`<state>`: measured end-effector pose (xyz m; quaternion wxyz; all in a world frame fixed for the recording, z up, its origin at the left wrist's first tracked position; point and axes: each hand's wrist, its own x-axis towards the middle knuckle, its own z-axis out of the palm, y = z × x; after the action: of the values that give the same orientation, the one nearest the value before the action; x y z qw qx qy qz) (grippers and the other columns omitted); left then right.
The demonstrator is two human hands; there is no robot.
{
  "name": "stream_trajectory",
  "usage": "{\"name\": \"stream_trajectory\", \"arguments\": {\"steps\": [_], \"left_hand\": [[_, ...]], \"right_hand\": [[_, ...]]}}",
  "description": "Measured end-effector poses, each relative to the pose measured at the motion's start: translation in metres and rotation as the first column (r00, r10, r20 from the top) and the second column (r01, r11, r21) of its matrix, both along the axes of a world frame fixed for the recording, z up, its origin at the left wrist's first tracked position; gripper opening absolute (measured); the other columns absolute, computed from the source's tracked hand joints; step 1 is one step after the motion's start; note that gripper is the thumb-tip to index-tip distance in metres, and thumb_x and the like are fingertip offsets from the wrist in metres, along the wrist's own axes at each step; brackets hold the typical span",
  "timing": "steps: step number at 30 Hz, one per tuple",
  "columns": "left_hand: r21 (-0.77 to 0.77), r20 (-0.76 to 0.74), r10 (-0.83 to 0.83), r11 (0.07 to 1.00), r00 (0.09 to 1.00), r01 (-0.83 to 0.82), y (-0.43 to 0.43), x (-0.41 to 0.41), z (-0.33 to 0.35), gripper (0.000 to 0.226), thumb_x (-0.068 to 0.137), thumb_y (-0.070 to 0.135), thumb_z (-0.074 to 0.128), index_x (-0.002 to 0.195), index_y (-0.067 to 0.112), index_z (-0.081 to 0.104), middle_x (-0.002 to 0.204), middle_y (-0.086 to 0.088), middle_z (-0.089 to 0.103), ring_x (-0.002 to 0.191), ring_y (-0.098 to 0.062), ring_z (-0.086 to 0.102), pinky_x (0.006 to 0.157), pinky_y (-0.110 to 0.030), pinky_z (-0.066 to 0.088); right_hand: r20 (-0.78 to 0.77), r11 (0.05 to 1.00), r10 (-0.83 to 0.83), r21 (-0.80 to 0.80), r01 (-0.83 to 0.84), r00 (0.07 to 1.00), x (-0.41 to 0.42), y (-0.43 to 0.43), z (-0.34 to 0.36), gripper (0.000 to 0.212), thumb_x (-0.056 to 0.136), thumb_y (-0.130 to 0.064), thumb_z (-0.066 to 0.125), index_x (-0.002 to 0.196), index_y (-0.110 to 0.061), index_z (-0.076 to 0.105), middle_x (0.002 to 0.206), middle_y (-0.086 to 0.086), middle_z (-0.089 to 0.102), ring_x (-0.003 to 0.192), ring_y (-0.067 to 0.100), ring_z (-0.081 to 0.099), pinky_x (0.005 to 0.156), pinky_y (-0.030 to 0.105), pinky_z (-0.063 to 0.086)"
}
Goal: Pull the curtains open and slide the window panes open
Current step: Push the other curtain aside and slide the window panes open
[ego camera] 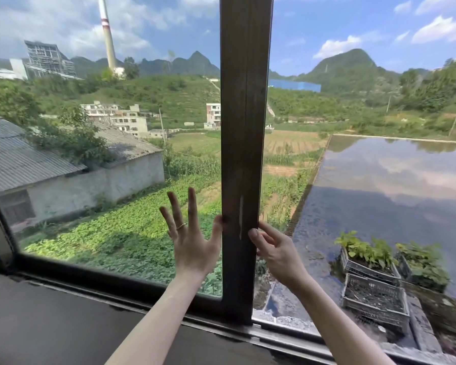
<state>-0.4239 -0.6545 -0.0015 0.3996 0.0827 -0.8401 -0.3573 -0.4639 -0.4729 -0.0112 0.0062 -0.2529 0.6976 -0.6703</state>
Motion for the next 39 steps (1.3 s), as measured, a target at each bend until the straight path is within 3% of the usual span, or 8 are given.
{"name": "stream_trajectory", "arguments": {"steps": [6,15,17,21,26,31,34,39], "left_hand": [[-0.02,-0.027,-0.008,1.0,1.0,0.007,-0.022,-0.001,-0.002,0.101,0.076,0.079,0.051,0.153,0.048,-0.005,0.16,0.016,-0.028,0.147,-0.028,-0.026,0.101,-0.074,0.017],[-0.055,0.064,0.076,0.996,0.995,-0.072,-0.1,0.007,0.004,0.103,0.071,0.081,0.053,0.148,0.057,-0.011,0.157,0.024,-0.03,0.149,-0.025,-0.019,0.101,-0.073,0.033],[-0.063,0.087,0.107,0.993,0.99,-0.102,-0.122,0.01,0.007,0.103,0.07,0.082,0.052,0.148,0.058,-0.012,0.158,0.023,-0.029,0.15,-0.025,-0.016,0.099,-0.069,0.036],[-0.073,0.142,0.144,0.988,0.979,-0.134,-0.164,0.015,0.012,0.104,0.067,0.087,0.048,0.147,0.058,-0.012,0.161,0.018,-0.024,0.151,-0.03,-0.002,0.104,-0.071,0.034],[-0.104,0.216,0.195,0.979,0.957,-0.176,-0.215,0.021,0.021,0.103,0.07,0.085,0.049,0.147,0.057,-0.014,0.162,0.014,-0.022,0.148,-0.039,0.019,0.106,-0.07,0.032],[-0.115,0.309,0.225,0.973,0.924,-0.199,-0.259,0.027,0.031,0.101,0.074,0.079,0.053,0.148,0.053,-0.01,0.164,0.011,-0.017,0.144,-0.04,0.027,0.109,-0.065,0.033],[-0.135,0.276,0.238,0.969,0.931,-0.207,-0.281,0.034,0.037,0.095,0.076,0.077,0.056,0.149,0.048,0.002,0.166,0.005,0.0,0.142,-0.039,0.032,0.108,-0.063,0.035],[-0.184,0.332,0.228,0.967,0.915,-0.174,-0.287,0.038,0.018,0.114,0.061,0.095,0.049,0.145,0.058,-0.02,0.165,0.009,-0.012,0.147,-0.038,0.022,0.111,-0.064,0.029]], "right_hand": [[0.024,0.996,0.082,0.018,-0.083,0.996,-0.01,-0.012,0.001,0.065,0.083,-0.047,0.069,0.139,-0.017,0.056,0.119,-0.005,0.072,0.114,0.006,0.065,0.099,0.033,0.052],[-0.006,0.979,0.174,0.105,-0.173,0.985,-0.019,-0.08,0.006,0.077,0.075,-0.064,0.068,0.14,-0.025,0.054,0.12,-0.011,0.07,0.112,0.0,0.064,0.098,0.033,0.053],[-0.017,0.969,0.206,0.145,-0.201,0.978,-0.023,-0.101,0.009,0.071,0.073,-0.066,0.068,0.134,-0.031,0.056,0.102,-0.028,0.071,0.106,-0.009,0.063,0.092,0.024,0.055],[-0.032,0.935,0.283,0.233,-0.268,0.959,-0.032,-0.138,0.021,0.044,0.066,-0.08,0.065,0.105,-0.06,0.065,0.097,-0.032,0.069,0.101,-0.01,0.065,0.087,0.019,0.053],[-0.1,0.927,0.325,0.233,-0.295,0.94,-0.045,-0.189,0.056,0.05,0.077,-0.079,0.053,0.109,-0.044,0.068,0.111,-0.02,0.069,0.093,0.0,0.071,0.088,0.038,0.057],[-0.166,0.906,0.39,0.245,-0.345,0.906,-0.054,-0.245,0.08,0.054,0.076,-0.068,0.06,0.118,-0.034,0.063,0.123,-0.014,0.062,0.098,-0.004,0.066,0.086,0.028,0.058],[-0.233,0.904,0.386,0.29,-0.315,0.893,-0.056,-0.277,0.08,0.071,0.081,-0.065,0.058,0.132,-0.017,0.06,0.127,-0.001,0.066,0.107,0.003,0.065,0.093,0.038,0.057],[-0.184,0.883,0.45,0.24,-0.404,0.874,-0.062,-0.322,0.077,0.029,0.081,-0.063,0.062,0.102,-0.045,0.069,0.098,-0.028,0.07,0.098,-0.007,0.067,0.082,0.021,0.058]]}}
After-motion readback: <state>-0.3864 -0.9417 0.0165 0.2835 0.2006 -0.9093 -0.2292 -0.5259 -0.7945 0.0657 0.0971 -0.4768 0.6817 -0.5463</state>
